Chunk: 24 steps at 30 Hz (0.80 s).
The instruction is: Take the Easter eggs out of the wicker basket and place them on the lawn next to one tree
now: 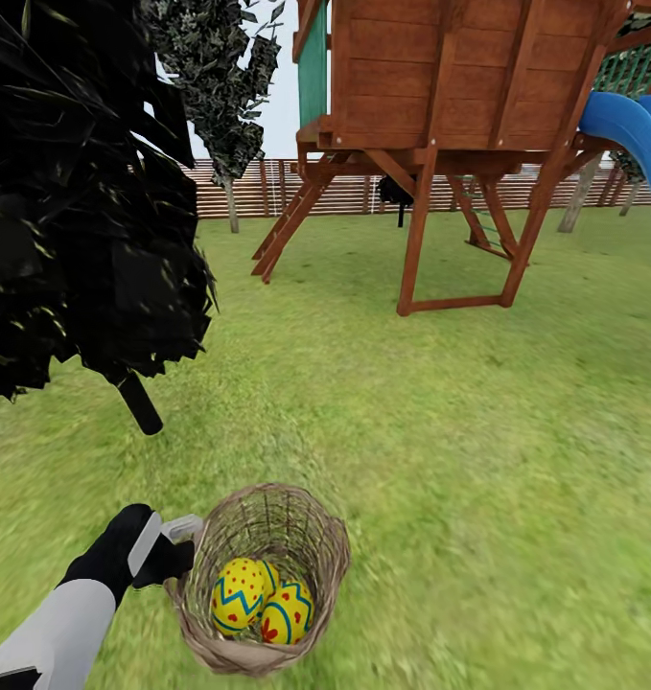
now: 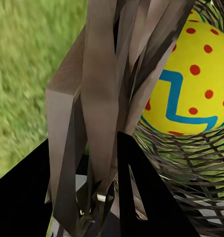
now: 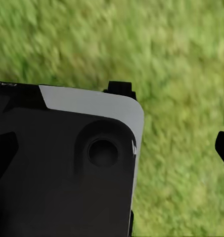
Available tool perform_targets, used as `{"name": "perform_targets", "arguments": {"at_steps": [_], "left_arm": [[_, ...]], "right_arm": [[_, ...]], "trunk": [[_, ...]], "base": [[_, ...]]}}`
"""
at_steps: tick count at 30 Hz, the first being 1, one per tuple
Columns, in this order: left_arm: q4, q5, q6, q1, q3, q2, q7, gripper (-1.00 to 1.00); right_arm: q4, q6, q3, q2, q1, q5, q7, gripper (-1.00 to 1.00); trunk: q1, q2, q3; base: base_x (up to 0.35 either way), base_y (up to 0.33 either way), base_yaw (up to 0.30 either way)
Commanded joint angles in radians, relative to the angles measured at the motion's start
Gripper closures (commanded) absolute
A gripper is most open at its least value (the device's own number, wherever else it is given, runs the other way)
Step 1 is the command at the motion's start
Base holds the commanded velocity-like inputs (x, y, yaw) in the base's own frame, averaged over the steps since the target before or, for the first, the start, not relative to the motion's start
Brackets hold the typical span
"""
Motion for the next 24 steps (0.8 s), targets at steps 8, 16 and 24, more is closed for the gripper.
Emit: {"name": "perform_targets", "arguments": {"at_steps": [8,16,24], "left_arm": [[-0.002,0.022,0.004,-0.001,0.003,-0.001,0.005,1.00],[-0.002,0.022,0.004,-0.001,0.003,0.001,0.005,1.00],[-0.003,0.022,0.004,-0.001,0.003,0.001,0.005,1.00]], "right_arm": [[0.006,-0.007,-0.004,0.008,-0.001,0.005,0.002,-1.00],[0.006,-0.007,-0.004,0.008,-0.001,0.007,0.002,-1.00],[0.006,-0.007,-0.004,0.008,-0.001,0.005,0.002,-1.00]], "trunk": [[0.001,-0.001,-0.001],[0.001,-0.001,-0.001],[0.001,-0.001,-0.001]], "base": [[0.324,0.000,0.000],[0.324,0.000,0.000],[0.324,0.000,0.000]]}}
